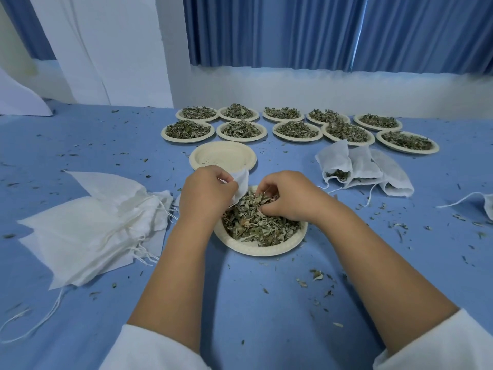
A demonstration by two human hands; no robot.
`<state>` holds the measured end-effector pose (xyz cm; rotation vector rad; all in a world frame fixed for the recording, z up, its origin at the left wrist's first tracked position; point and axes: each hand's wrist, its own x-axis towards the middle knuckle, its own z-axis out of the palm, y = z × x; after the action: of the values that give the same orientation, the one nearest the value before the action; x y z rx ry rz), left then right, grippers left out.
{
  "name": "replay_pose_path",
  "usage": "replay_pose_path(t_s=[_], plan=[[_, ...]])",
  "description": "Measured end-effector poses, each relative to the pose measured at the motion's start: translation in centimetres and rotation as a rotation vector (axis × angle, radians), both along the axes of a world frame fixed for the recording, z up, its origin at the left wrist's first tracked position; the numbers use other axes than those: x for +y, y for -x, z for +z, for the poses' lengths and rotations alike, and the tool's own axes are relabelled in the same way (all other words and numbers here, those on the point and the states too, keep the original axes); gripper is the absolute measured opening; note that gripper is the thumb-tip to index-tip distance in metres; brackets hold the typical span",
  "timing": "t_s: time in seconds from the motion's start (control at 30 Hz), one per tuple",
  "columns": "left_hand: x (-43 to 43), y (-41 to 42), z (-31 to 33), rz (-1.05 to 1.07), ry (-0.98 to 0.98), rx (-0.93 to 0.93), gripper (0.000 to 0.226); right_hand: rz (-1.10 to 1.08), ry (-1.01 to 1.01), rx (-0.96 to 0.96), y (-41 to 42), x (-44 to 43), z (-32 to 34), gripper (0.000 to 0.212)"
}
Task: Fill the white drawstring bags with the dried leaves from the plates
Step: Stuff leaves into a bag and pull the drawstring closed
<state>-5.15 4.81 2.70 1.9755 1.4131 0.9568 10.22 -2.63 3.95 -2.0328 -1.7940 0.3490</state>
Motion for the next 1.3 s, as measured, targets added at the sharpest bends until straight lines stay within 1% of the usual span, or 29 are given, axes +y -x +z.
replay_pose_path(t_s=[0.1, 0.17, 0.33, 0.4, 0.53, 0.6, 0.67, 0.73, 0.77, 0.87, 1.0, 1.03, 1.07, 1.13, 1.23, 1.3], plan=[[-0.2, 0.0, 0.0, -0.015, -0.012, -0.007, 0.018, 0.054, 0.056, -0.010, -0.1, -0.1, -0.1, 0.043], [-0.2, 0.0, 0.0, -0.026, -0.012, -0.005, 0.018, 0.079, 0.072, -0.014, 0.0, -0.1, -0.3, 0.041], [-0.3, 0.2, 0.3, -0.013, -0.039, 0.006, 0.009, 0.056, 0.001, -0.029, 0.1, 0.0, -0.2, 0.033], [-0.2, 0.4, 0.3, -0.007, -0.058, -0.005, 0.008, 0.037, -0.043, 0.007, -0.1, -0.1, 0.2, 0.031], [-0.2, 0.5, 0.3, -0.001, -0.065, -0.022, 0.007, 0.013, -0.148, 0.166, -0.8, -0.6, 1.3, 0.024], [-0.1, 0.4, 0.3, -0.002, -0.054, -0.027, 0.005, 0.021, -0.177, 0.286, -1.0, -0.8, 1.7, 0.021], [-0.1, 0.3, 0.2, -0.008, -0.043, -0.023, 0.003, 0.007, -0.211, 0.446, -1.0, -1.0, 2.1, 0.021], [-0.1, 0.2, 0.2, -0.020, -0.040, -0.025, 0.007, -0.016, -0.235, 0.600, -0.9, -1.0, 2.4, 0.021], [-0.2, 0.2, 0.2, -0.026, -0.041, -0.028, 0.013, -0.025, -0.235, 0.683, -0.7, -1.0, 2.4, 0.021], [-0.3, 0.0, 0.3, -0.028, -0.046, -0.031, 0.030, -0.041, -0.242, 0.973, 0.2, -0.7, 2.2, 0.022], [-0.4, -0.5, 0.3, -0.051, 0.002, -0.080, 0.028, -0.034, -0.231, 1.415, 1.3, -0.2, 1.6, 0.012], [-0.4, -0.6, 0.3, -0.061, 0.010, -0.097, 0.028, -0.025, -0.214, 1.530, 1.4, -0.1, 1.5, 0.014], [-0.4, -0.6, 0.3, -0.068, 0.022, -0.117, 0.027, -0.022, -0.199, 1.606, 1.4, 0.0, 1.3, 0.019], [-0.5, -0.7, 0.3, -0.079, 0.060, -0.155, 0.025, -0.051, -0.187, 1.610, 1.3, 0.1, 1.1, 0.022], [-0.4, -0.6, 0.5, -0.081, 0.104, -0.222, 0.023, -0.130, -0.169, 1.523, 1.1, 0.3, 0.8, 0.019], [-0.4, -0.6, 0.7, -0.079, 0.141, -0.276, 0.020, -0.181, -0.166, 1.427, 0.9, 0.3, 0.7, 0.019]])
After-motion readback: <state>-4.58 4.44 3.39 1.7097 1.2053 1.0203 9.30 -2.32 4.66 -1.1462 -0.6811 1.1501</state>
